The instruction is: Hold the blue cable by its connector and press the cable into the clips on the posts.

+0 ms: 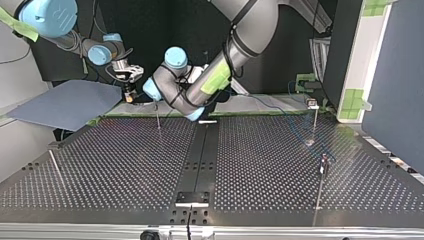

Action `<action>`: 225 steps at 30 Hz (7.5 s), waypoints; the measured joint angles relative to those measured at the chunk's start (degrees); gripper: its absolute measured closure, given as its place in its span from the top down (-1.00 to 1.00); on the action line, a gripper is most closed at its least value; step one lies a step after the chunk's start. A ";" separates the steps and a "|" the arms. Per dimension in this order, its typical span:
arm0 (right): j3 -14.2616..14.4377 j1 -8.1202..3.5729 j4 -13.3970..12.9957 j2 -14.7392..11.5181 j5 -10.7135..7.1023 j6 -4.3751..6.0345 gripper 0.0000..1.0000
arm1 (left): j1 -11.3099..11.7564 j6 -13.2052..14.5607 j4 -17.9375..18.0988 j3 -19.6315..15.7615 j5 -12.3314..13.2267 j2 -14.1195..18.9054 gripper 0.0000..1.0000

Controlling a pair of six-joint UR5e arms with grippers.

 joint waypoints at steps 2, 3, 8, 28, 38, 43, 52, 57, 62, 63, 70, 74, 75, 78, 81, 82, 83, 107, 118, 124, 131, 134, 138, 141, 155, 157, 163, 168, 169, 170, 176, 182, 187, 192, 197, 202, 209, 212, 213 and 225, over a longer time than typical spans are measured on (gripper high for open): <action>0.00 0.04 0.00 0.00 0.01 0.01 -1.00 | -0.17 0.38 -0.01 0.14 0.04 -0.65 0.98; 0.00 0.05 0.00 0.00 0.02 0.02 -1.00 | -0.30 0.57 0.00 0.28 0.09 -1.23 0.98; 0.00 0.11 0.01 0.00 0.03 0.03 -1.00 | -0.61 1.00 0.35 1.09 0.34 -3.59 0.98; -0.02 0.74 -0.07 0.01 -0.06 0.03 -1.00 | 0.19 0.96 8.88 2.83 -0.91 -6.03 0.98; -0.22 1.18 0.11 -0.01 0.15 0.00 -1.00 | 1.01 1.30 9.84 4.13 -1.48 -8.01 0.98; -0.31 1.27 0.17 -0.01 0.20 0.03 -1.00 | 1.29 1.73 9.49 6.60 -1.96 -10.57 0.98; -0.36 1.30 0.14 0.01 0.20 -0.03 -1.00 | 2.65 2.81 11.77 7.78 -2.25 -14.52 0.98; -0.38 1.31 0.15 0.01 0.21 -0.05 -1.00 | 3.08 2.96 13.46 6.90 -2.27 -14.92 0.98; -0.39 1.31 0.12 0.01 0.25 -0.06 -1.00 | 3.01 3.07 15.47 6.66 -2.27 -14.92 0.98; -0.39 1.31 0.11 0.01 0.26 -0.06 -1.00 | 2.94 3.11 16.05 6.66 -2.26 -14.91 0.98; -0.39 1.30 0.09 0.01 0.29 -0.13 -1.00 | 2.70 4.39 18.44 6.66 -2.46 -14.88 0.98; -0.39 1.31 0.13 0.02 0.29 -0.14 -1.00 | 2.65 5.88 18.81 6.67 -3.27 -14.87 0.98; -0.39 1.31 0.15 0.01 0.29 -0.14 -1.00 | 2.58 6.38 19.02 6.66 -3.48 -14.87 0.98; -0.39 1.31 0.17 0.01 0.29 -0.18 -1.00 | 2.41 7.58 19.97 6.65 -3.68 -14.86 0.41; -0.39 1.30 0.18 0.01 0.31 -0.21 -1.00 | 2.16 8.52 21.41 6.58 -3.79 -14.84 -0.69; -0.39 1.30 0.18 0.01 0.33 -0.22 -1.00 | 2.08 8.72 21.89 6.47 -3.90 -14.85 -1.00; -0.39 1.30 0.18 0.01 0.36 -0.22 -1.00 | 2.00 8.95 22.37 6.29 -4.08 -14.84 -1.00; -0.64 0.52 0.18 0.02 0.72 0.52 -1.00 | -0.75 17.53 34.46 -4.51 -14.52 -8.75 -1.00; -1.10 -0.74 0.09 0.02 0.73 3.31 -1.00 | -4.58 17.60 39.49 -9.54 -18.89 -3.71 -1.00; -1.58 -1.58 -0.02 0.01 0.73 4.51 -1.00 | -7.00 17.35 42.17 -12.20 -19.74 -1.06 -1.00; -2.44 -2.76 0.07 0.02 0.65 5.53 -1.00 | -8.37 17.35 45.17 -13.82 -20.69 1.83 -1.00; -2.70 -3.22 0.12 0.02 0.57 5.79 -1.00 | -8.59 17.09 46.64 -13.92 -20.66 2.25 -1.00; -2.96 -3.69 0.17 0.02 0.48 6.17 -1.00 | -8.66 16.92 48.80 -13.93 -20.18 1.88 -1.00; -3.07 -3.97 0.18 0.02 0.42 6.38 -1.00 | -8.67 16.86 50.32 -13.97 -19.78 1.43 -1.00; -3.37 -4.07 0.23 0.02 0.44 6.49 -1.00 | -8.10 15.90 56.89 -12.50 -16.98 -2.52 -1.00; -3.52 -3.95 0.11 0.02 0.16 6.58 -1.00 | -7.87 15.70 57.96 -12.12 -16.67 -2.77 -1.00; -3.94 -3.66 0.12 0.02 -0.05 6.57 -1.00 | -7.05 15.43 61.00 -11.24 -15.85 -3.56 -1.00; -4.09 -3.61 -0.04 0.02 -0.23 6.67 -1.00 | -6.39 15.07 63.46 -10.25 -15.23 -5.20 -1.00; -4.13 -3.61 -0.05 0.03 -0.25 6.68 -1.00 | -6.25 14.96 63.83 -10.15 -15.12 -5.41 -1.00; -4.15 -3.61 -0.06 0.03 -0.27 6.69 -1.00 | -6.11 14.83 64.19 -10.10 -15.04 -5.56 -1.00; -4.39 -3.59 -0.08 0.06 -0.24 6.72 -1.00 | -4.94 14.38 66.96 -10.05 -14.39 -5.88 -1.00; -4.50 -3.59 -0.08 0.07 -0.06 6.71 -1.00 | -4.01 14.29 69.55 -10.30 -13.93 -5.87 -1.00; -4.53 -3.57 -0.11 0.07 0.04 6.71 -1.00 | -3.49 14.31 71.97 -11.24 -13.67 -5.90 -1.00; -4.54 -3.59 -0.11 0.07 0.25 6.71 -1.00 | -2.67 14.20 73.24 -12.97 -13.30 -5.90 -1.00; -4.64 -3.62 -0.16 0.07 0.34 6.71 -1.00 | -2.06 13.96 73.72 -13.79 -12.84 -5.90 -1.00; -4.63 -3.81 -0.17 0.09 1.15 6.72 -1.00 | -0.96 13.66 73.81 -13.28 -11.30 -5.90 -1.00; -4.67 -3.88 -0.24 0.08 1.93 7.08 -1.00 | -0.54 13.57 73.66 -13.03 -8.74 -5.96 -1.00; -4.76 -3.72 -0.42 0.09 2.01 7.13 -1.00 | -0.58 13.55 73.67 -13.44 -8.07 -5.97 -1.00; -4.80 -3.68 -0.46 0.09 2.03 7.14 -1.00 | -0.61 13.55 73.68 -13.66 -7.87 -5.98 -1.00; -5.18 -3.81 -0.64 0.12 2.65 8.00 -1.00 | -0.58 13.24 71.38 -11.72 -6.41 -8.58 -1.00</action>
